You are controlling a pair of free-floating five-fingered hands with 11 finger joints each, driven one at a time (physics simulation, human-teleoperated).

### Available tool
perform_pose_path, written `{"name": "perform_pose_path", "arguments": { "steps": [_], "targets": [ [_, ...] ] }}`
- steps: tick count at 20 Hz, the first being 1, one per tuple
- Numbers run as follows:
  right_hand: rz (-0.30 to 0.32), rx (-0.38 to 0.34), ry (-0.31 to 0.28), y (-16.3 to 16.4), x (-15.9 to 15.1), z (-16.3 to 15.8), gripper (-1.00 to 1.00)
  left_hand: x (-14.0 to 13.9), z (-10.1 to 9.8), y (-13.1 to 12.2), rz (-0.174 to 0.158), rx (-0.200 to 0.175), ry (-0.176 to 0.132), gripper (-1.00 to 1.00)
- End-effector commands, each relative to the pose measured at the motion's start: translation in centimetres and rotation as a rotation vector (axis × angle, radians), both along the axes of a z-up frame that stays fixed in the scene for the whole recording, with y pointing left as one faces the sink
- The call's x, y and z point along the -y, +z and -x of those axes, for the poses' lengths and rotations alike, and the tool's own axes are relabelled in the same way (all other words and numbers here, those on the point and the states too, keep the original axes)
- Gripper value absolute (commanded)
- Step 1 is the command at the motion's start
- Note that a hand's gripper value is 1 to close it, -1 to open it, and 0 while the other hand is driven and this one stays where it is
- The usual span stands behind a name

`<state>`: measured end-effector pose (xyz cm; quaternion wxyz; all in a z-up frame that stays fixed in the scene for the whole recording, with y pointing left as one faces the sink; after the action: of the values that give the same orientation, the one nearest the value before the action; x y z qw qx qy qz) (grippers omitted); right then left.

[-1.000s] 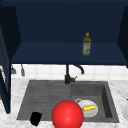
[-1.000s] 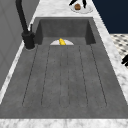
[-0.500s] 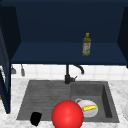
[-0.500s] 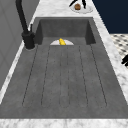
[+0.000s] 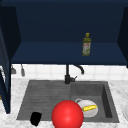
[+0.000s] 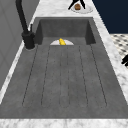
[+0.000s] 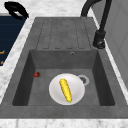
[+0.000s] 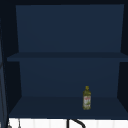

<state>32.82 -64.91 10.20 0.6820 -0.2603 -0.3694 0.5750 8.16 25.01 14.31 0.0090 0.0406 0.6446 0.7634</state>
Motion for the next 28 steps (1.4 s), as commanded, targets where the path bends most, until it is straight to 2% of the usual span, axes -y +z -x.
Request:
{"name": "perform_pose_path", "arguments": {
  "steps": [1, 3, 4, 5, 7, 8, 9, 13, 18, 23, 24, 25, 28],
  "targets": [
    [0.125, -0.016, -0.026, -0.6, -0.2, -0.2, -1.00, 0.0, 0.0, 0.0, 0.000, 0.000, 0.000, 0.00],
    [0.140, -0.009, -0.036, -1.4, -1.3, -0.1, -1.00, 0.0, 0.0, 0.0, 0.000, 0.000, 0.000, 0.00],
    [0.157, -0.012, -0.044, -1.6, -1.7, -0.3, 1.00, 0.0, 0.0, 0.0, 0.000, 0.000, 0.000, 0.00],
    [0.187, -0.008, -0.029, -1.4, -2.1, -0.6, 1.00, 0.0, 0.0, 0.0, 0.000, 0.000, 0.000, 0.00],
    [0.190, 0.007, -0.065, -0.9, -2.4, -1.3, 1.00, 0.0, 0.0, 0.0, 0.000, 0.000, 0.000, 0.00],
    [0.169, 0.014, -0.098, -0.9, -2.1, -1.4, 1.00, 0.0, 0.0, 0.0, 0.000, 0.000, 0.000, 0.00],
    [0.154, 0.015, -0.106, -0.6, -1.7, -1.5, 1.00, 0.0, 0.0, 0.0, 0.000, 0.000, 0.000, 0.00],
    [0.047, -0.011, -0.111, 0.7, -0.4, -2.0, 1.00, 0.0, 0.0, 0.0, 0.000, 0.000, 0.000, 0.00],
    [-0.049, -0.117, -0.129, 2.0, 0.6, -3.9, 1.00, 0.0, 0.0, 0.0, 0.000, 0.000, 0.000, 0.00],
    [-0.092, -0.237, -0.133, 3.3, 1.1, -6.6, 1.00, 0.0, 0.0, 0.0, 0.000, 0.000, 0.000, 0.00],
    [-0.108, -0.248, -0.121, 3.6, 1.1, -7.5, -1.00, 0.0, 0.0, 0.0, 0.000, 0.000, 0.000, 0.00],
    [-0.139, -0.280, -0.109, 3.6, 1.1, -7.8, -1.00, 0.0, 0.0, 0.0, 0.000, 0.000, 0.000, 0.00],
    [-0.133, -0.257, -0.110, 3.1, 0.9, -7.8, -1.00, 0.0, 0.0, 0.0, 0.000, 0.000, 0.000, 0.00]
  ]
}}
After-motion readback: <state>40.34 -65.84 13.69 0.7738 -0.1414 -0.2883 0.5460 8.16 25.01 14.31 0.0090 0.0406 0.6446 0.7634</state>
